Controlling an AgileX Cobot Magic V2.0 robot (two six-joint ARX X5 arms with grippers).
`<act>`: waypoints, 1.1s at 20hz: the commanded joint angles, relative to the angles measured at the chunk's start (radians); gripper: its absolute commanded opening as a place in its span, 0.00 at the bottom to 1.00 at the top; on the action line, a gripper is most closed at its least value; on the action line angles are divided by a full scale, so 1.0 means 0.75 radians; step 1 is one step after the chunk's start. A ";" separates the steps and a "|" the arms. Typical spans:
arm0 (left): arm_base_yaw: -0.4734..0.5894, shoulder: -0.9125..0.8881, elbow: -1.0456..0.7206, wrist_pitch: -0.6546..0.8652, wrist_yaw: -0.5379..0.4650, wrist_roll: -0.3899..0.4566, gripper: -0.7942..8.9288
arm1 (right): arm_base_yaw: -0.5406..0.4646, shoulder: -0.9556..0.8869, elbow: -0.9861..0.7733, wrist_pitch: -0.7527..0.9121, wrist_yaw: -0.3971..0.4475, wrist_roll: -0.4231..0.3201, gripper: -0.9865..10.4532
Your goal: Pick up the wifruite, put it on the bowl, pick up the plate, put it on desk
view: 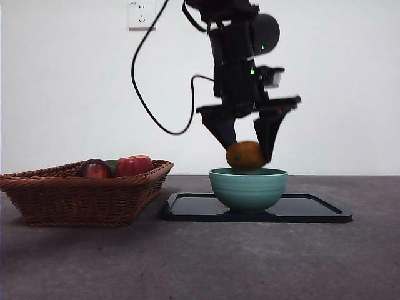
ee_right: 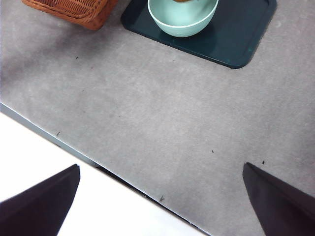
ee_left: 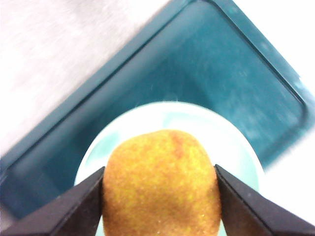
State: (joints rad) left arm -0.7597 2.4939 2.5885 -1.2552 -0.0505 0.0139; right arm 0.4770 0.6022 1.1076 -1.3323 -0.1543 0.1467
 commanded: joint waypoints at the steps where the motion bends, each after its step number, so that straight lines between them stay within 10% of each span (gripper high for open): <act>1: -0.005 0.043 0.138 -0.097 -0.006 0.016 0.37 | 0.008 0.002 0.012 -0.017 0.003 0.003 0.59; 13: 0.024 -0.358 0.156 -0.283 -0.009 -0.044 0.37 | 0.008 0.002 0.012 0.000 0.042 -0.007 0.59; 22: 0.091 -1.002 -0.597 -0.288 -0.069 -0.129 0.37 | 0.008 0.002 0.012 0.001 0.040 -0.005 0.59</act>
State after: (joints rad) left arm -0.6914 1.7493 2.1254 -1.4227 -0.0998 -0.0662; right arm 0.4770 0.6014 1.1076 -1.3319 -0.1272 0.1459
